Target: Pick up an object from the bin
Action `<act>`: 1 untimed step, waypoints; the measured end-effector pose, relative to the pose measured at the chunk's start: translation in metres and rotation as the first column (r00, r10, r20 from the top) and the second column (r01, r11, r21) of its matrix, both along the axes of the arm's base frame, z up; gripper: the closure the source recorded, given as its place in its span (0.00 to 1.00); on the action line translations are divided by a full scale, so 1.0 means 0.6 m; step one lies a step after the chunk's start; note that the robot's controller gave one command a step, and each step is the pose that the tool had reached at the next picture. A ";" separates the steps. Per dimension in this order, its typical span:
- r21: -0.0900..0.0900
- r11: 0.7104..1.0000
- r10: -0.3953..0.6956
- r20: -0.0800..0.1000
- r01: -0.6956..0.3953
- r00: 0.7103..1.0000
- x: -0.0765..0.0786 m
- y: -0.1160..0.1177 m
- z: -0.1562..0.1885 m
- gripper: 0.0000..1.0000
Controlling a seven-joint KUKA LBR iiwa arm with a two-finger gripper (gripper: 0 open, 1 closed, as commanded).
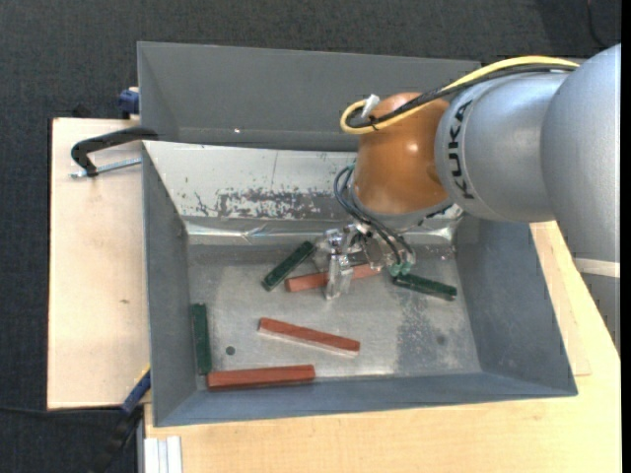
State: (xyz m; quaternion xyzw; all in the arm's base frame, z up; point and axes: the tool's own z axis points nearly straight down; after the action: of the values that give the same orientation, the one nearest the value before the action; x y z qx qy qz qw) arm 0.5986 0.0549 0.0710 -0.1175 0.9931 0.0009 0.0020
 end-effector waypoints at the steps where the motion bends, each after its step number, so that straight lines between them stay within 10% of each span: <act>1: 0.000 1.000 0.000 0.000 0.000 1.000 0.000 0.000 0.000 1.00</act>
Offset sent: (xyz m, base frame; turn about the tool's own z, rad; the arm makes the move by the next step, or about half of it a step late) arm -0.0183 -0.0435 0.1214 -0.0095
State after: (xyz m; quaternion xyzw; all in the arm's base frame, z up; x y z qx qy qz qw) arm 0.5986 0.0548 0.0710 -0.1174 0.9931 0.0009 0.0019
